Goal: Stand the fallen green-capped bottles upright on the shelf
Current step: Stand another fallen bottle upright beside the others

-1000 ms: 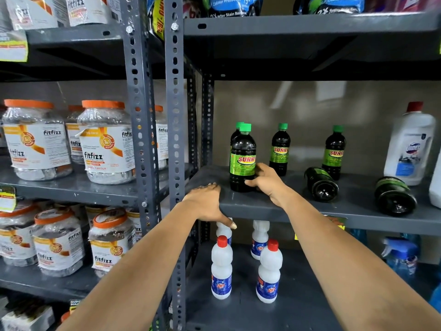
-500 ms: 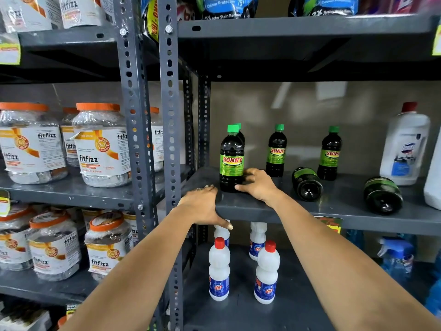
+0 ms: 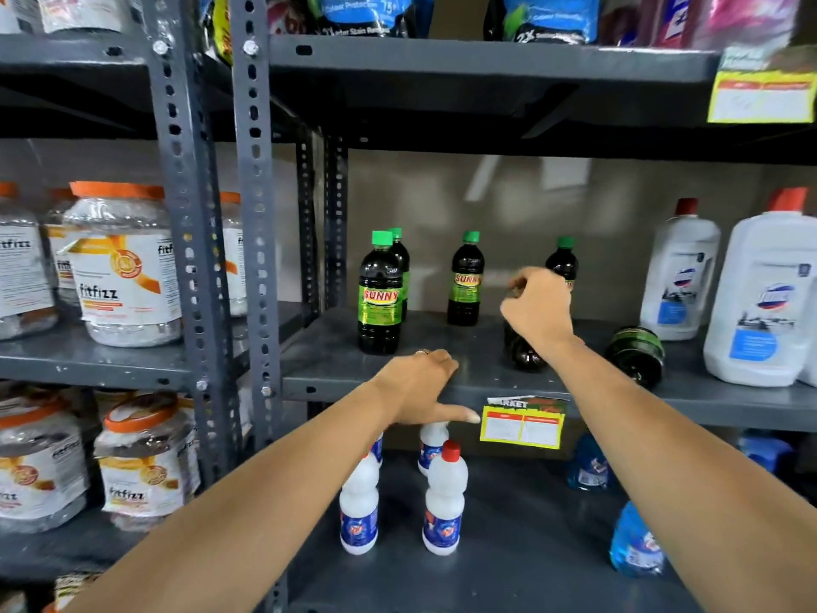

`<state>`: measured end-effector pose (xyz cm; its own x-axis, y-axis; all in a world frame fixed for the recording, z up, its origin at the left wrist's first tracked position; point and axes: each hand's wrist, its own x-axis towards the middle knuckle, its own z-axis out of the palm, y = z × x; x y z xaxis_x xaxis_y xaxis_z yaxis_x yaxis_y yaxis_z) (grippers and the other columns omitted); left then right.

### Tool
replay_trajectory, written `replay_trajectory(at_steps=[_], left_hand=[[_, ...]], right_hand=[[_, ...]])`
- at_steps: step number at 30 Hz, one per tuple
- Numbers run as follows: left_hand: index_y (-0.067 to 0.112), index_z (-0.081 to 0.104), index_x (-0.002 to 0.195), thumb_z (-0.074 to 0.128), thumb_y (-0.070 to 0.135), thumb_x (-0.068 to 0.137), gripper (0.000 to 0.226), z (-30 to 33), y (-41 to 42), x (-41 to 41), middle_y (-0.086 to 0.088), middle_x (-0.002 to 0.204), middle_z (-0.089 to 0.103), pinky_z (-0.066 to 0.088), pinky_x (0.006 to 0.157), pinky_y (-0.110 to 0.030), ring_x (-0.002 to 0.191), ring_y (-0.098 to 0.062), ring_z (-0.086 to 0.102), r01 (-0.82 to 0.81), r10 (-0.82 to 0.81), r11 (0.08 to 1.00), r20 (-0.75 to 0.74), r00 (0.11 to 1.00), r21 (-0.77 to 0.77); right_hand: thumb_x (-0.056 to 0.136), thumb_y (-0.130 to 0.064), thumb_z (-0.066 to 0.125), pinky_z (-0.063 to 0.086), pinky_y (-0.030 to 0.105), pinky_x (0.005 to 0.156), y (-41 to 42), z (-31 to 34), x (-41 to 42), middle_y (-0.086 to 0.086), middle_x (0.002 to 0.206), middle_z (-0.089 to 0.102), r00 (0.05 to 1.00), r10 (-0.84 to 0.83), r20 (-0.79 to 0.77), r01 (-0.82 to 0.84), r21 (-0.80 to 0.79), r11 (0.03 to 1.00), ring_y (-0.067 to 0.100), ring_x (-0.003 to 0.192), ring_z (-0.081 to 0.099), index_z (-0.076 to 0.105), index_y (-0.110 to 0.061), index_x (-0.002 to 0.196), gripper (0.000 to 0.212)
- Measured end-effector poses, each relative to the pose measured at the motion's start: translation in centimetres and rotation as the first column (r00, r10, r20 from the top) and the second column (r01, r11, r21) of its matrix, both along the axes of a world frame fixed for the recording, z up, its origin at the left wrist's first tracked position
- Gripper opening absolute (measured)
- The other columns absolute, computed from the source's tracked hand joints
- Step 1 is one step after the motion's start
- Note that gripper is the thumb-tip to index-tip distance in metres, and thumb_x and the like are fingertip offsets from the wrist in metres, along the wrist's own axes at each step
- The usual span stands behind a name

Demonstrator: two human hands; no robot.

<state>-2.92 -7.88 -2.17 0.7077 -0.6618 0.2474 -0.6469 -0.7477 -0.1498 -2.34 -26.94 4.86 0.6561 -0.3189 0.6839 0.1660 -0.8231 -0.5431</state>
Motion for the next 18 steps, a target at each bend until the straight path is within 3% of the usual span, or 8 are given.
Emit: replay_trajectory(at_steps=[2,4,7,10,13,16,18], left_hand=[[0.008,0.022,0.152,0.048,0.081,0.076,0.109,0.4,-0.7,0.7,-0.008,0.159,0.026,0.031,0.112,-0.041,0.142,-0.026,0.030,-0.065,0.064,0.998,-0.126,0.990,-0.006],[0.012,0.014,0.155,0.054,0.083,0.071,0.117,0.7,-1.0,1.2,-0.004,0.162,0.016,0.025,0.116,-0.039,0.146,-0.024,0.022,-0.115,0.105,0.993,-0.239,0.965,-0.029],[0.015,0.006,0.156,0.062,0.081,0.066,0.125,1.2,-1.1,1.6,0.000,0.164,0.006,0.020,0.118,-0.039,0.148,-0.022,0.014,-0.142,0.145,0.989,-0.278,0.950,0.033],[0.016,0.004,0.156,0.065,0.081,0.063,0.129,1.1,-0.9,1.8,-0.001,0.164,0.004,0.020,0.118,-0.041,0.149,-0.023,0.012,-0.185,0.184,0.982,-0.289,0.939,0.023],[0.014,0.007,0.155,0.063,0.084,0.060,0.130,0.6,-0.8,1.5,-0.002,0.164,0.009,0.024,0.117,-0.042,0.147,-0.026,0.018,-0.214,0.209,0.977,-0.242,0.948,0.007],[0.013,0.018,0.153,0.063,0.084,0.059,0.127,0.3,-1.0,1.4,-0.004,0.161,0.021,0.032,0.112,-0.044,0.143,-0.028,0.029,-0.217,0.211,0.976,-0.188,0.959,-0.016],[0.012,0.023,0.151,0.063,0.085,0.058,0.125,0.3,-0.9,1.5,-0.005,0.159,0.027,0.035,0.110,-0.045,0.140,-0.028,0.033,-0.213,0.206,0.977,-0.173,0.963,-0.022]], right_hand=[[0.081,-0.018,0.070,0.044,0.029,0.067,-1.5,0.1,-0.2,0.016,0.092,0.067,0.963,-0.107,-0.248,0.112,0.008,0.994,0.033,0.086,0.064,0.061,-0.002,0.091,0.022],[0.084,-0.041,0.069,0.047,0.031,0.072,-2.7,-0.3,0.4,0.019,0.105,0.066,0.876,-0.120,-0.466,0.141,0.010,0.990,0.036,0.100,0.064,0.061,0.000,0.104,0.047],[0.077,-0.063,0.065,0.051,0.036,0.082,-3.6,-0.7,1.6,0.014,0.132,0.056,0.772,0.075,-0.631,0.092,0.228,0.969,0.034,0.114,0.057,0.051,-0.003,0.132,0.082],[0.081,-0.061,0.063,0.051,0.038,0.081,-3.9,-1.0,2.7,0.011,0.132,0.053,0.749,0.245,-0.615,0.077,0.448,0.891,0.032,0.114,0.054,0.049,-0.011,0.133,0.073],[0.083,-0.050,0.066,0.052,0.038,0.085,-4.4,-1.7,3.9,0.013,0.124,0.061,0.772,0.309,-0.556,0.070,0.557,0.828,0.029,0.106,0.060,0.055,-0.007,0.121,0.059],[0.065,-0.049,0.078,0.057,0.041,0.086,-5.1,-2.2,4.3,0.013,0.105,0.069,0.798,0.364,-0.480,0.029,0.634,0.773,0.030,0.094,0.068,0.060,-0.005,0.117,0.070],[0.055,-0.048,0.083,0.057,0.043,0.086,-5.1,-2.4,4.5,0.014,0.104,0.069,0.825,0.402,-0.396,-0.019,0.692,0.721,0.031,0.091,0.069,0.056,-0.002,0.121,0.085]])
